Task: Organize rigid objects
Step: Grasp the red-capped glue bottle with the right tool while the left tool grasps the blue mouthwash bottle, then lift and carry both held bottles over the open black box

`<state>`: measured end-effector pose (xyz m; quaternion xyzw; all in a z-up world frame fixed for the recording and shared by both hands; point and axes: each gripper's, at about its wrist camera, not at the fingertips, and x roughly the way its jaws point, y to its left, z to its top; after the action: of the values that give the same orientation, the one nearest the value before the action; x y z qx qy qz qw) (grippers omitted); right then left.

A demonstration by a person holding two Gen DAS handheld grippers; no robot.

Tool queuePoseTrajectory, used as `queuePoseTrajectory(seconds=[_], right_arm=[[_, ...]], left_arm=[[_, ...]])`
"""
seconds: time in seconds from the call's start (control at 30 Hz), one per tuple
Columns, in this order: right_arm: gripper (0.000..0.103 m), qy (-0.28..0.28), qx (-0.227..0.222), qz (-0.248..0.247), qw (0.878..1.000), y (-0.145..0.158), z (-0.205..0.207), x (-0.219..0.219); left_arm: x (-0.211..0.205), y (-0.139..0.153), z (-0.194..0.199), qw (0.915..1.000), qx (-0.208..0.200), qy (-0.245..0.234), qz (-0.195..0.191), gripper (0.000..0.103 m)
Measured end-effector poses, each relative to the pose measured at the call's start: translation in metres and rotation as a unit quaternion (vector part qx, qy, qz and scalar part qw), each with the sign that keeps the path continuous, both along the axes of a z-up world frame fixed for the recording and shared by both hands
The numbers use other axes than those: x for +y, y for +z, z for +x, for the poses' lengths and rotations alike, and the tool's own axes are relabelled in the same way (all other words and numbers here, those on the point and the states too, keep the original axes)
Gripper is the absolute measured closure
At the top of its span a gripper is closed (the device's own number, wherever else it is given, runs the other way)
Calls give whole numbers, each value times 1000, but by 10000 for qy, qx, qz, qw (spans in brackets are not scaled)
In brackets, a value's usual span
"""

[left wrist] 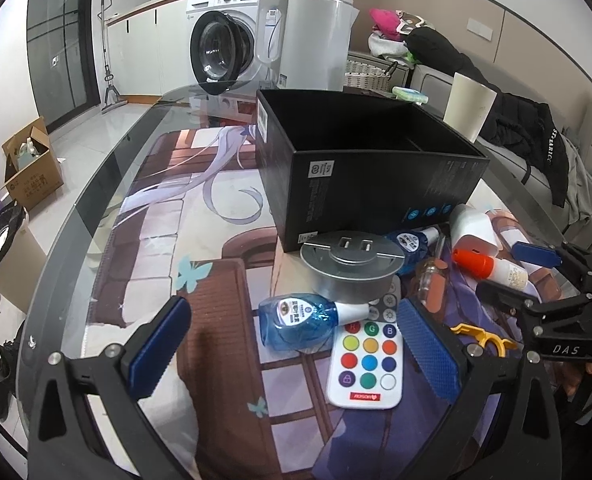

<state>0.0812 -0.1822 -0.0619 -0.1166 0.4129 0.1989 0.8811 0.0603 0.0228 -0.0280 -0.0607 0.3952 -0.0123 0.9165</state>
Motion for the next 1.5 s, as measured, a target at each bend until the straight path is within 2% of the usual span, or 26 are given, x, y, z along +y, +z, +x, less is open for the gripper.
queuePoseTrajectory(seconds=[0.13,0.2,0.4,0.5,0.6,0.67,0.73,0.97,1.5], right_arm=[[36,165,-11,61,9998,2,-1,5],[51,283,-36,89,9996,3,-4,6],[68,505,-72,154,9986,3,-14,6],[78,645,-84,152,9978,3,-18,9],[81,745,-120,135,9971,3,-20,11],[82,756,-134,161,9969,3,-22,11],[82,777,-136,186,9967,3,-25,11],[82,888,-171,230,9956,3,-33,11],[82,1035,-643,599,9907,28,-58,1]], left_arm=[[4,-3,3,9999,93,29,-109,0],[4,-4,3,9998,139,46,-111,0],[6,-11,5,9997,210,52,-147,2],[9,-12,6,9996,158,66,-204,7],[10,-12,5,9995,106,47,-283,15],[8,-11,3,9997,64,43,-224,34],[8,-11,2,9999,25,62,-153,47],[9,-5,-6,9995,-11,81,-300,47],[6,24,-28,9980,-571,107,-247,47]])
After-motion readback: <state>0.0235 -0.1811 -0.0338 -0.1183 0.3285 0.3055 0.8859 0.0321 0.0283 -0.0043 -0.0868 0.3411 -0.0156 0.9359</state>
